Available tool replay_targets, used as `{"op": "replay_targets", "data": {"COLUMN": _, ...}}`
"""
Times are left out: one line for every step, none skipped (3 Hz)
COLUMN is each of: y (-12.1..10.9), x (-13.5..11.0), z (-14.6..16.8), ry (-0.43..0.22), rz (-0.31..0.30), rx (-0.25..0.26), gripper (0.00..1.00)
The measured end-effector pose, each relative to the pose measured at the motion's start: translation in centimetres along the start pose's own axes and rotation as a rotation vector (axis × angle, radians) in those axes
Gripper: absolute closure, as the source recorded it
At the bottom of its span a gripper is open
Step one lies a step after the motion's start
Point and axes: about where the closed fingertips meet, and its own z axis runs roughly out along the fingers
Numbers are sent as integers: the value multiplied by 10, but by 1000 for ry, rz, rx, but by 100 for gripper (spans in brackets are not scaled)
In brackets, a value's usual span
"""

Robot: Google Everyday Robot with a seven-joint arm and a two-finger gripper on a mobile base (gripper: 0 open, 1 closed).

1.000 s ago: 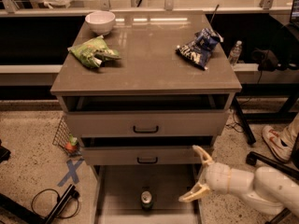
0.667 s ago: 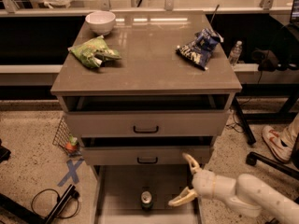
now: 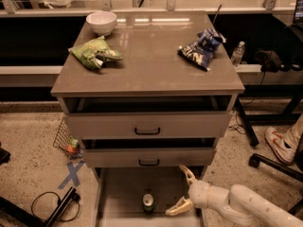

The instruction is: Pick green can from bottom drawer and place on counter

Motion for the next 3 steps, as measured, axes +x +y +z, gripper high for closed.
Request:
{"op": "replay_targets", "data": {"y": 0, "x": 8, "z": 11, "ry": 25, "rz": 7, "rx": -8, "gripper": 0}}
{"op": "replay_targets", "data": {"y": -2, "x": 47, "z": 39, "ry": 52, "rz": 25, "rx": -42, "gripper": 0}}
{"op": "replay_targets", "data": {"y": -2, "x": 120, "z": 88, "ry": 67, "rz": 43, "rx": -91, "gripper": 0}}
